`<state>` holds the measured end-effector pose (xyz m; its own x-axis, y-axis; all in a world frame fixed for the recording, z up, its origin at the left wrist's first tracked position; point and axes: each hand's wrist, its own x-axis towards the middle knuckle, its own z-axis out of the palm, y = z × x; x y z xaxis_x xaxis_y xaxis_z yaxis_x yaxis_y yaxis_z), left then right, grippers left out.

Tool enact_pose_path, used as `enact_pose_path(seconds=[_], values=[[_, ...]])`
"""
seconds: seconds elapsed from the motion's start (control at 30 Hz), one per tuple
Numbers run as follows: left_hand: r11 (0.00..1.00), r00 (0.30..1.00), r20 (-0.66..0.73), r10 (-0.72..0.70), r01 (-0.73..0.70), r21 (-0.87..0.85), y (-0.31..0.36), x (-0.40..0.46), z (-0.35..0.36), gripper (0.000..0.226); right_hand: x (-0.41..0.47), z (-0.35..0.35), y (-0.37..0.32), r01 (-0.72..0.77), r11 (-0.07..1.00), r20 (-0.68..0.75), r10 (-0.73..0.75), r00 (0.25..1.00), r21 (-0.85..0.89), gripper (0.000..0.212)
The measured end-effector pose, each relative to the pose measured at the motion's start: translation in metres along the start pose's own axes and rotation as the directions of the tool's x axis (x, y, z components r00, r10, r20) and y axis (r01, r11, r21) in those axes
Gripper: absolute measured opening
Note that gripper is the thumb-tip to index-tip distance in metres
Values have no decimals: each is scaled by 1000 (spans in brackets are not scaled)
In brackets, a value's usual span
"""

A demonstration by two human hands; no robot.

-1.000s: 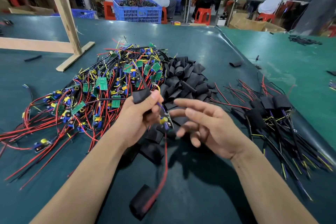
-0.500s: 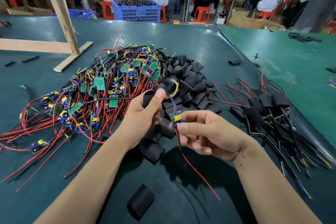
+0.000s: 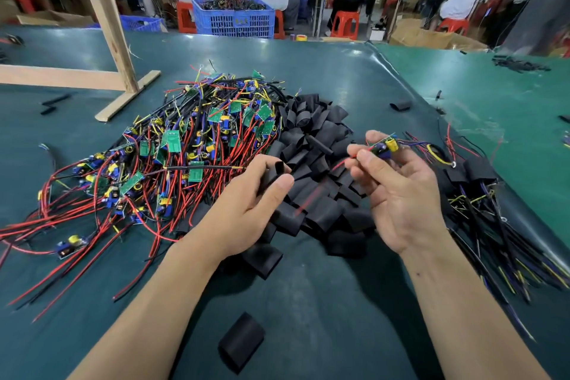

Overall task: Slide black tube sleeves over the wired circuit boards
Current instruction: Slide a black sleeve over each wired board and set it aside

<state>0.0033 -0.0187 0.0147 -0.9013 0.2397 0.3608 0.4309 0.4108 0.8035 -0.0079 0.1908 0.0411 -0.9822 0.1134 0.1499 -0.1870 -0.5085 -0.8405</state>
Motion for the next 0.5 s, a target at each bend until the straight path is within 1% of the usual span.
enact_pose_path(seconds=[0.07, 0.1, 0.17, 0.27, 0.37, 0.5], values=[[998, 999, 53, -2, 5, -56, 1, -2, -1, 35, 0, 0, -1, 5, 1000, 5, -5, 1000, -19, 23], [998, 998, 62, -6, 9, -55, 1, -2, -2, 34, 0, 0, -1, 5, 999, 5, -4, 1000, -34, 22], [1000, 998, 60, -9, 9, 5, -1, -2, -3, 31, 0, 1, -1, 1, 999, 0, -1, 1000, -44, 19], [995, 997, 72, -9, 2, 96, -2, -1, -3, 29, -1, 3, 0, 15, 1000, -16, -15, 1000, 4, 19], [992, 996, 86, 5, -16, 126, -2, -1, -4, 28, 0, 3, -2, 66, 997, -69, -62, 996, 51, 18], [988, 996, 85, 18, -31, 154, -2, 0, -5, 33, 2, -1, -5, 138, 990, -128, -133, 983, 30, 15]])
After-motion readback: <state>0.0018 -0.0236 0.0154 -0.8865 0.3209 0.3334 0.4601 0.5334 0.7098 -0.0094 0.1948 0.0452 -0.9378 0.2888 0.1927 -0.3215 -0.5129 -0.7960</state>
